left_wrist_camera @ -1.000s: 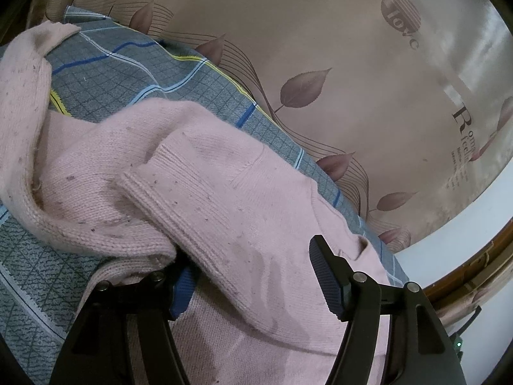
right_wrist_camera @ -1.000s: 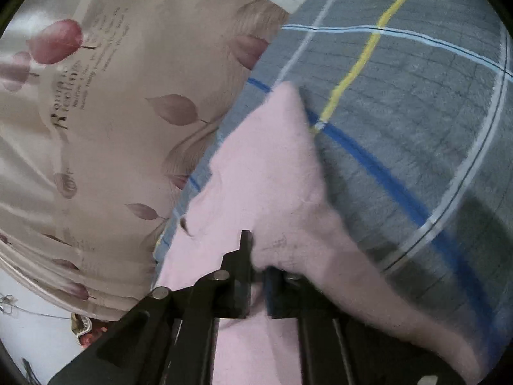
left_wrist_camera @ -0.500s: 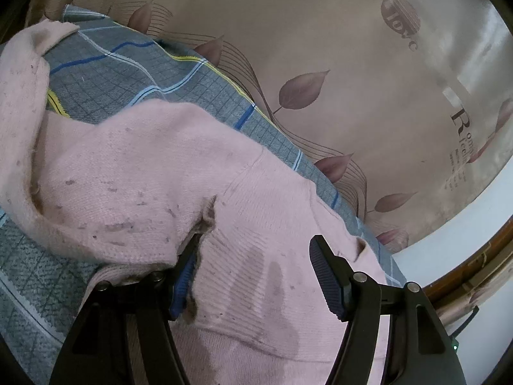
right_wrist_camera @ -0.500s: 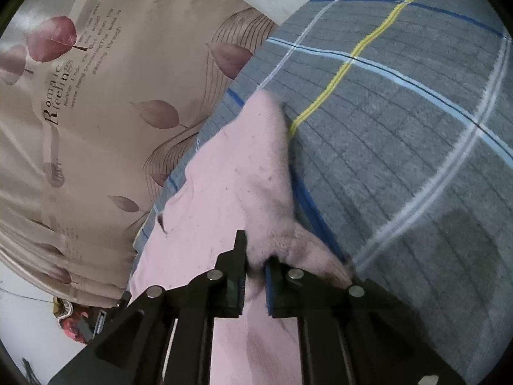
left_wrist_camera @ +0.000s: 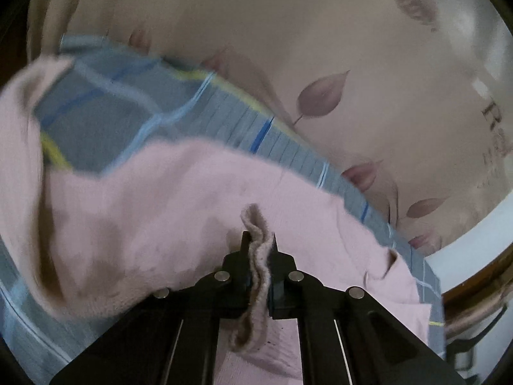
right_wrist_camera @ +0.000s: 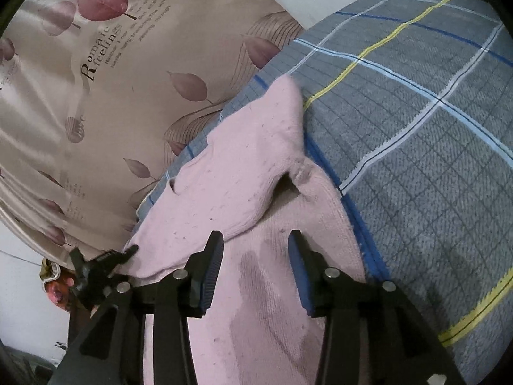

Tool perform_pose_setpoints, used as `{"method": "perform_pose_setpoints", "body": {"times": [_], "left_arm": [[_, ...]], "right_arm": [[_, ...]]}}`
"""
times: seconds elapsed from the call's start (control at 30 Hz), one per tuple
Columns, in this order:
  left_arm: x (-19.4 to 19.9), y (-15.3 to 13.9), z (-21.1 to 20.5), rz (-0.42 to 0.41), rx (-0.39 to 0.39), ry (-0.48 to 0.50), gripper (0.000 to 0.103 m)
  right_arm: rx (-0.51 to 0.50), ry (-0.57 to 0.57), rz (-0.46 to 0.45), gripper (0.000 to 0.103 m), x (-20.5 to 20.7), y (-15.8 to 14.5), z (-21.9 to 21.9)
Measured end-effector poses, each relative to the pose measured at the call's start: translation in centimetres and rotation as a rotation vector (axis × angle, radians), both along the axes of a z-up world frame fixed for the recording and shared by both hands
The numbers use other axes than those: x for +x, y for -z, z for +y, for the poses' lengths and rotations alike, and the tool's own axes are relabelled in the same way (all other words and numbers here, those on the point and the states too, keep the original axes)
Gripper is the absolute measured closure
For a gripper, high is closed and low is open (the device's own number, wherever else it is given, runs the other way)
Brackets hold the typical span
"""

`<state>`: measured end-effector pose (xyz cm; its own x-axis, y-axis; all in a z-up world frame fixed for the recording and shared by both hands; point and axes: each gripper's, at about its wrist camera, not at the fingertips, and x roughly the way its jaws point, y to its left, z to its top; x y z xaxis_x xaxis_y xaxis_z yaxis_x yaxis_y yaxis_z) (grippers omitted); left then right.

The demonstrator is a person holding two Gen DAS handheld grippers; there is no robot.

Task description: Fold small clothes

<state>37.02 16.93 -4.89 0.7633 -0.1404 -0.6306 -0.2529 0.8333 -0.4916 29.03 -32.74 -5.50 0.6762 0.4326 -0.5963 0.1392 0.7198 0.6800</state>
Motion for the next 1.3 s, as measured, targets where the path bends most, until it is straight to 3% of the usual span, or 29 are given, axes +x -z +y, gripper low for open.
{"method": "perform_pose_setpoints", "body": {"times": [0.1, 0.2, 0.33, 0.47, 0.53, 0.57, 0.63, 0.73, 0.87, 1.03, 1.13, 1.3], "left_arm": [[1.2, 1.2, -0.1, 0.045, 0.08, -0.008, 0.096], [1.5, 2.3, 1.2, 0.076, -0.034, -0.02, 0.094], [0.2, 1.4, 1.6, 0.093, -0.041, -0.005, 0.088], [-2.7, -1.1, 4.1, 0.041, -0.116, 0.015, 0.084], [-4.4, -3.2, 7.5, 0.016, -0.105, -0.033, 0.078], [-4.8, -3.8, 8.7, 0.01, -0.095, -0.049, 0.066], [-6.0, -5.1, 13.1, 0.008, -0.071, -0.099, 0.055], [-7.2, -5.3, 19.9, 0.076, -0.061, -0.171, 0.055], [-7.9, -1.3, 25.1, 0.253, -0.189, -0.154, 0.055], [-7.6, 2.2, 26.7, 0.267, -0.31, -0.186, 0.055], [-6.9, 3.4, 27.6, 0.224, -0.424, -0.208, 0.055], [-4.2, 3.7, 29.2, 0.211, -0.472, -0.212, 0.055]], "right_arm": [[-0.011, -0.003, -0.005, 0.06, 0.1, -0.1, 0.2], [-0.016, -0.009, -0.01, 0.058, 0.1, -0.1, 0.2], [-0.004, -0.011, -0.013, 0.058, 0.1, -0.1, 0.0], [0.003, -0.011, -0.015, 0.058, -0.1, -0.1, -0.1], [0.008, -0.01, -0.016, 0.058, -0.1, -0.1, -0.1], [0.01, -0.011, -0.016, 0.058, -0.2, -0.1, -0.2], [0.017, -0.009, -0.017, 0.058, -0.3, -0.1, -0.2], [0.018, -0.007, -0.017, 0.058, -0.3, -0.2, -0.2], [0.014, -0.008, -0.018, 0.057, -0.3, -0.2, -0.2], [0.013, -0.008, -0.018, 0.056, -0.3, -0.2, -0.1], [0.013, -0.008, -0.018, 0.056, -0.3, -0.2, -0.1], [0.013, -0.008, -0.019, 0.056, -0.3, -0.2, -0.1]]}}
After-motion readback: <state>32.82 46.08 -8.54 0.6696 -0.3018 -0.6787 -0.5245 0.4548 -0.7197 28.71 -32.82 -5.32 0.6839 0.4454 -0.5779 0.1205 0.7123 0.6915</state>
